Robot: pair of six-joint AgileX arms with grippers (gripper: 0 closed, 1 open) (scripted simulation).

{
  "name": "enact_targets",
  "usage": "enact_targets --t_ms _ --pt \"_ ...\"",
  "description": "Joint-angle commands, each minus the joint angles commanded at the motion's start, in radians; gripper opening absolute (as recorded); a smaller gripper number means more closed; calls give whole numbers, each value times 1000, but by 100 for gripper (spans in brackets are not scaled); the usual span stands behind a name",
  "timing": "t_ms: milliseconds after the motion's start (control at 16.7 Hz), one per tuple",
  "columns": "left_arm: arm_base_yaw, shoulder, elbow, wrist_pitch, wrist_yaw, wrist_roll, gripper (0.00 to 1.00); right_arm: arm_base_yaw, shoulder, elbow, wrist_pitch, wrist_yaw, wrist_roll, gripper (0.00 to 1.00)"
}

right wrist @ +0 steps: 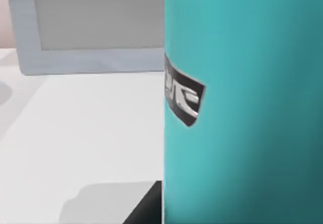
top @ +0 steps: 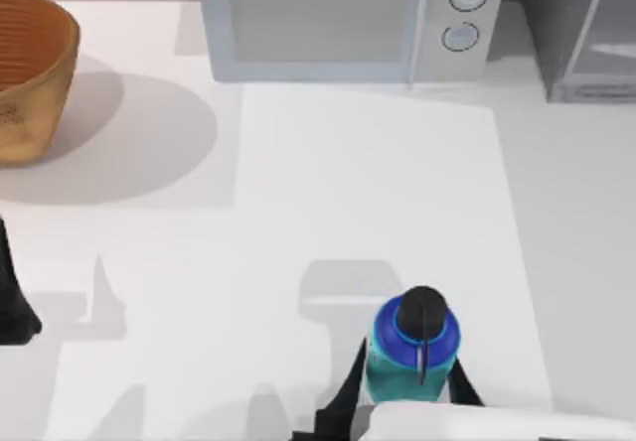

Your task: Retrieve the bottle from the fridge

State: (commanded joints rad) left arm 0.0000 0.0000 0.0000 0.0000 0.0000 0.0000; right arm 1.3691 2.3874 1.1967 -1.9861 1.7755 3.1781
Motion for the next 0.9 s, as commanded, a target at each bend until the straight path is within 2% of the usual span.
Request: enact_targets --t_ms 540,900 --pt "0 0 0 0 0 0 100 0 0 0 0 0 0 98" --pt "0 0 0 0 0 0 100 0 0 0 0 0 0 100"
